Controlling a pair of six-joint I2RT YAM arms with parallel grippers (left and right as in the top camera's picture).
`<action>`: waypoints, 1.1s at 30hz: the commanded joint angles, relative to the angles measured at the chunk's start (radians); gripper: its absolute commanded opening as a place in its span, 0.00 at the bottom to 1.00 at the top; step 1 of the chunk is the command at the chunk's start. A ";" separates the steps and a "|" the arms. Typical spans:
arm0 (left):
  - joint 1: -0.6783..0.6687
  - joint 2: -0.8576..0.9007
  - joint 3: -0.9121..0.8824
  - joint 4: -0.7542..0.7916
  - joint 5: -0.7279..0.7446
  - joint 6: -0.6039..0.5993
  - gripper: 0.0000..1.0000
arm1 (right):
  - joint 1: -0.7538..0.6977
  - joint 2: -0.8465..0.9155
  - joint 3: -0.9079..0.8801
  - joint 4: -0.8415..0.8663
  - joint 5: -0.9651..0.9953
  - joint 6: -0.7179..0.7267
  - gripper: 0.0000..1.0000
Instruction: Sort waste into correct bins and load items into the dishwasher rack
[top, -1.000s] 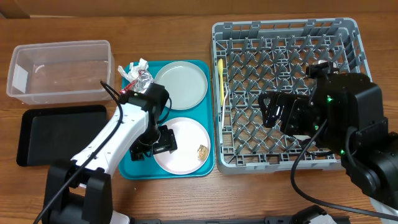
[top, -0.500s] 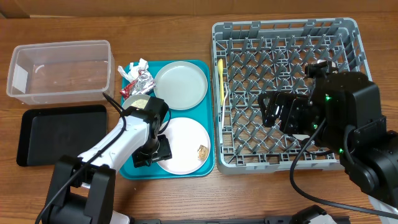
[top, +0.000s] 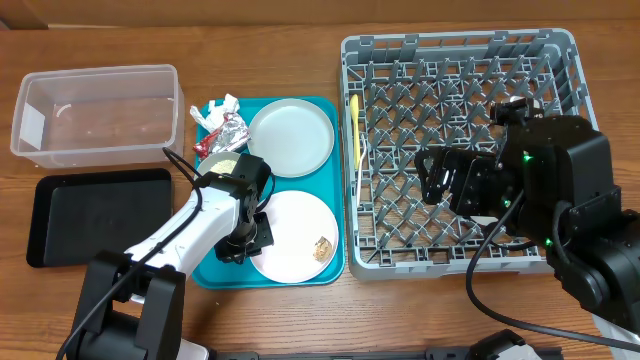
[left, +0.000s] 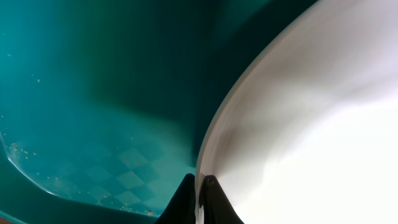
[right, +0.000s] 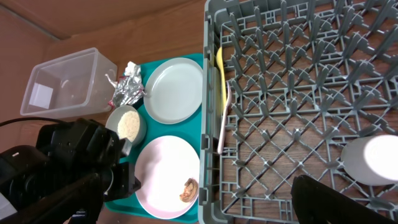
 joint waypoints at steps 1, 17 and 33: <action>0.006 0.010 0.005 -0.037 -0.022 0.014 0.04 | -0.003 -0.002 0.008 0.005 0.008 0.004 1.00; 0.100 -0.302 0.136 -0.222 0.091 0.123 0.04 | -0.003 -0.002 0.008 0.005 0.009 0.003 1.00; 0.654 -0.579 0.137 -0.323 0.090 0.149 0.04 | -0.003 -0.002 0.008 0.003 0.012 0.004 1.00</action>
